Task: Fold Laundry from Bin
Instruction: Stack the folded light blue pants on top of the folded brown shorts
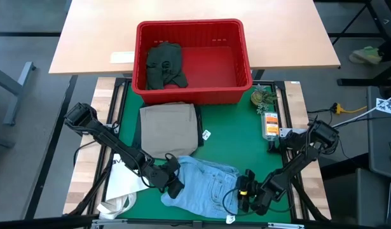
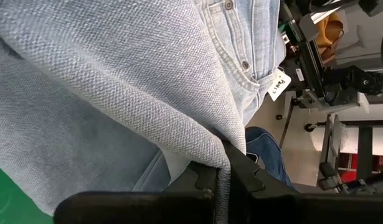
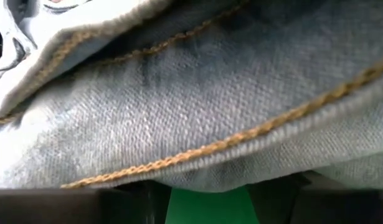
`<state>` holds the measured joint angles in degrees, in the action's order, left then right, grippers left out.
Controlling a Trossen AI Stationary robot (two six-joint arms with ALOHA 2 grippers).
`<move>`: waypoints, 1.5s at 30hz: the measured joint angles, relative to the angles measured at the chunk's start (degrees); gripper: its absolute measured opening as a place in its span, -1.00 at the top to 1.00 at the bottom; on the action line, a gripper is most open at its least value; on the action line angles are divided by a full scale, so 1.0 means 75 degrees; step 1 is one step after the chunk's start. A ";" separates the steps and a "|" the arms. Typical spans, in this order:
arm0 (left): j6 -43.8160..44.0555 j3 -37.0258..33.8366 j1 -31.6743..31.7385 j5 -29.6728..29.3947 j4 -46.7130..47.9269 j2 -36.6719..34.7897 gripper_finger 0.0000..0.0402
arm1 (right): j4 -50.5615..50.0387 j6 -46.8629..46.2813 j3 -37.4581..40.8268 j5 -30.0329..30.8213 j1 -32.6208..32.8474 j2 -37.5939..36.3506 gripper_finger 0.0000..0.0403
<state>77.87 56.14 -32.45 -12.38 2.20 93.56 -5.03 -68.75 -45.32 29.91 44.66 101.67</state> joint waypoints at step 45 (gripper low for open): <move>0.1631 -0.0577 0.0081 0.0752 0.1134 0.1110 -0.09 | 0.0279 0.1093 0.0017 0.0029 -0.0007 0.0040 0.97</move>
<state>90.10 51.81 -31.84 -6.74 10.70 101.89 -2.94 -60.55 -45.19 30.12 44.62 101.97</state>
